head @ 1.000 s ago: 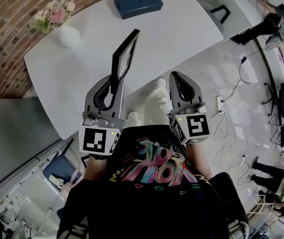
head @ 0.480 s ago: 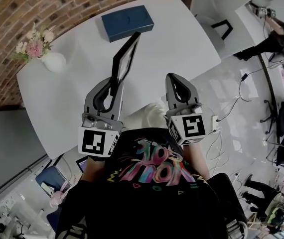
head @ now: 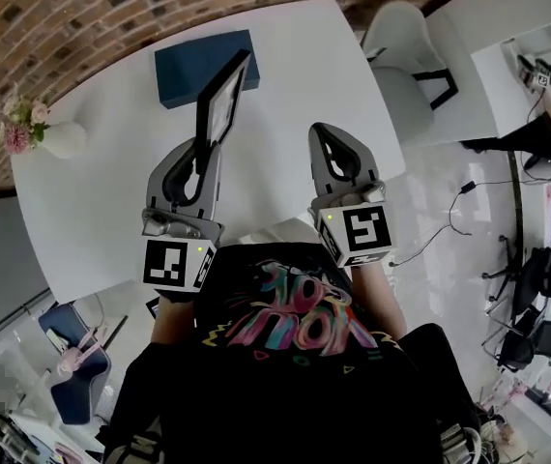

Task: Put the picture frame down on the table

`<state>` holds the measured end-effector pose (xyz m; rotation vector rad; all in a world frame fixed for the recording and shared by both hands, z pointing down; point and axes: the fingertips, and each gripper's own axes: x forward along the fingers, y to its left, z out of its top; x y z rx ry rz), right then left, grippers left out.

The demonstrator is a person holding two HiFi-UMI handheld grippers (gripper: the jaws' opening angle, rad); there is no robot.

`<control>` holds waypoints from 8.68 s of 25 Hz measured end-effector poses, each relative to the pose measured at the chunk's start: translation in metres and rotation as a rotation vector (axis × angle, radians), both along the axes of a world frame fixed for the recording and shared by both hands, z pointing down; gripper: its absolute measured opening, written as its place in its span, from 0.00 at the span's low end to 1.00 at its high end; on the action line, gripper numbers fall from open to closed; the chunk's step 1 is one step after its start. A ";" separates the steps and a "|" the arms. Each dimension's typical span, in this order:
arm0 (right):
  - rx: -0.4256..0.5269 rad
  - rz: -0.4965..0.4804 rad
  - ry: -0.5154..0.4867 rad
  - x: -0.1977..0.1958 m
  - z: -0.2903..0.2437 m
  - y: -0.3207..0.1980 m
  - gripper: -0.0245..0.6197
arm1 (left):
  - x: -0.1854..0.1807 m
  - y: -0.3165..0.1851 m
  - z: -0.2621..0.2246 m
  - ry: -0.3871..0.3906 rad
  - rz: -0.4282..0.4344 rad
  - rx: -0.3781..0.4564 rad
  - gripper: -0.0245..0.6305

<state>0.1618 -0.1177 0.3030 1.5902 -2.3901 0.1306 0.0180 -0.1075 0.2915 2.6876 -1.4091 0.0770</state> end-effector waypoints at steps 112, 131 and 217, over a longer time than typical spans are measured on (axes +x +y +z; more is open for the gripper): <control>-0.412 0.045 -0.096 0.055 0.183 -0.034 0.07 | 0.112 -0.029 0.286 0.428 0.089 -1.009 0.21; -0.435 -0.004 -0.089 0.045 0.189 -0.034 0.07 | 0.076 -0.038 0.290 0.501 -0.144 -0.958 0.44; 0.007 -0.284 -0.163 -0.021 -0.013 -0.045 0.07 | 0.046 -0.039 -0.008 0.107 0.024 -0.044 0.08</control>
